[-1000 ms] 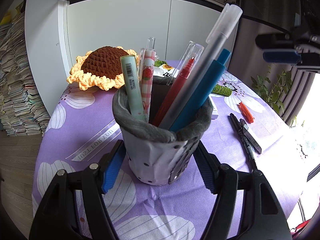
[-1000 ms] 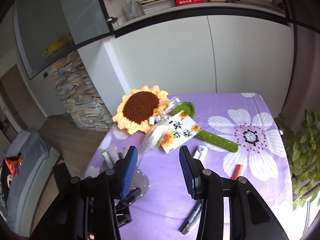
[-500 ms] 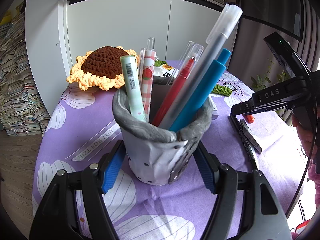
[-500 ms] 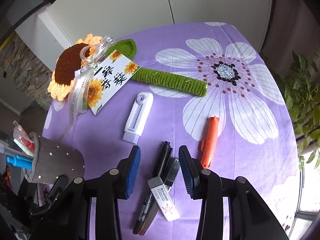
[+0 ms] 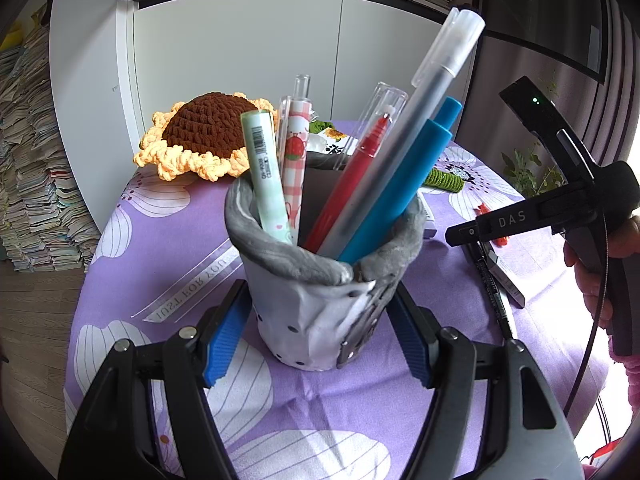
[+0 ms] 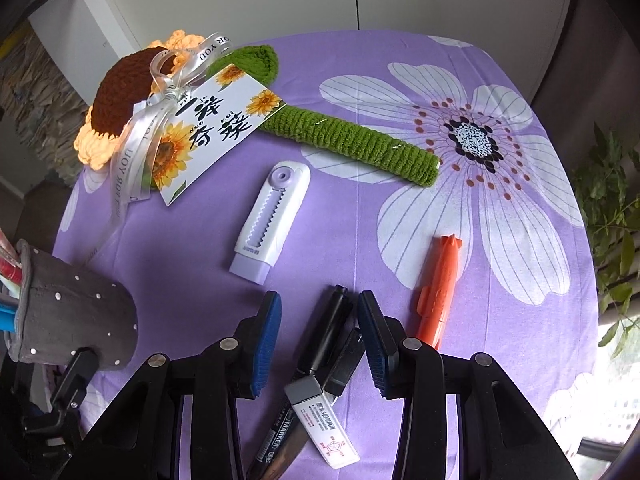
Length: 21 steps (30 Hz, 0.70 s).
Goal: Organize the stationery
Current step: 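Grasp the black marker on the tablecloth with the right gripper, then insert the black marker into the grey holder and open the right gripper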
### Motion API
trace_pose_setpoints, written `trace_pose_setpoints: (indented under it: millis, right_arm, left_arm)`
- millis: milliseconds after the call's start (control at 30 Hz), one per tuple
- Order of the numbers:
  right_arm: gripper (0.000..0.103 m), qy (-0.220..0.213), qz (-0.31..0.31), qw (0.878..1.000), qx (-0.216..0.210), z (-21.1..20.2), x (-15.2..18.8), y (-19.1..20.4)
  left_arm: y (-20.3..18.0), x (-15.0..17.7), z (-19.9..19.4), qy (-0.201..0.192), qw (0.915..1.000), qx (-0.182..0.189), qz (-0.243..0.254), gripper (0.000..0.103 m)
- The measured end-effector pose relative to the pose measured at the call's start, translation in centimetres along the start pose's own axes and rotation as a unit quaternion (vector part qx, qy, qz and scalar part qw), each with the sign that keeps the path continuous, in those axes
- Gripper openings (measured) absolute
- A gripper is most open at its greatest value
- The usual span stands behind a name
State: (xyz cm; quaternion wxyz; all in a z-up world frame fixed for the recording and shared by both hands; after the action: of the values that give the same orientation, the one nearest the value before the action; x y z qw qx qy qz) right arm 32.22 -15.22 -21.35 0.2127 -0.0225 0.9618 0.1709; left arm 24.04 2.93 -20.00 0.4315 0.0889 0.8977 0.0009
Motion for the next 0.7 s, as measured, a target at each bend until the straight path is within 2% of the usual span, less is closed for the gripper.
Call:
trace_pose_setpoints:
  millis: [67,100,167,300,500,700]
  right_arm:
    - [0.023,-0.002,-0.011,1.0,0.012,0.1,-0.1,0.2]
    - [0.019,-0.002,-0.018,1.0,0.021,0.2,-0.2,0.3]
    - [0.019,-0.004,-0.022,1.0,0.02,0.3,-0.2,0.4]
    - [0.017,-0.03,-0.003,1.0,-0.009,-0.7,0.0,0.5]
    - [0.015,-0.095,-0.032,0.994,-0.047,-5.7,0.5,3.5]
    - [0.015,-0.167,-0.079,0.98,-0.081,-11.2,1.3,7.3]
  left_arm:
    - [0.0,0.0,0.0,0.0,1.0,0.0,0.0,0.069]
    - [0.0,0.0,0.0,0.0,1.0,0.0,0.0,0.069]
    - [0.0,0.0,0.0,0.0,1.0,0.0,0.0,0.069]
    - [0.0,0.0,0.0,0.0,1.0,0.0,0.0,0.069]
    - [0.0,0.0,0.0,0.0,1.0,0.0,0.0,0.069]
    - [0.0,0.0,0.0,0.0,1.0,0.0,0.0,0.069]
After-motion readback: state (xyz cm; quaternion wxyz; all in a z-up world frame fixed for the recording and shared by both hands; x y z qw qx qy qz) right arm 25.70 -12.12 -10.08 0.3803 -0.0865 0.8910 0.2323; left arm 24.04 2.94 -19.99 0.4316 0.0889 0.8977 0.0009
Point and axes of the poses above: each gripper's, at about its wrist camera, not at the fingertips, and z roughly the way its jaws point, y to its left, x to its underside, the point moved 3 cm from there along z, roughly the way its jaws point, and after that the axes turned 13 degrees about -x, right-handed, at the moved point
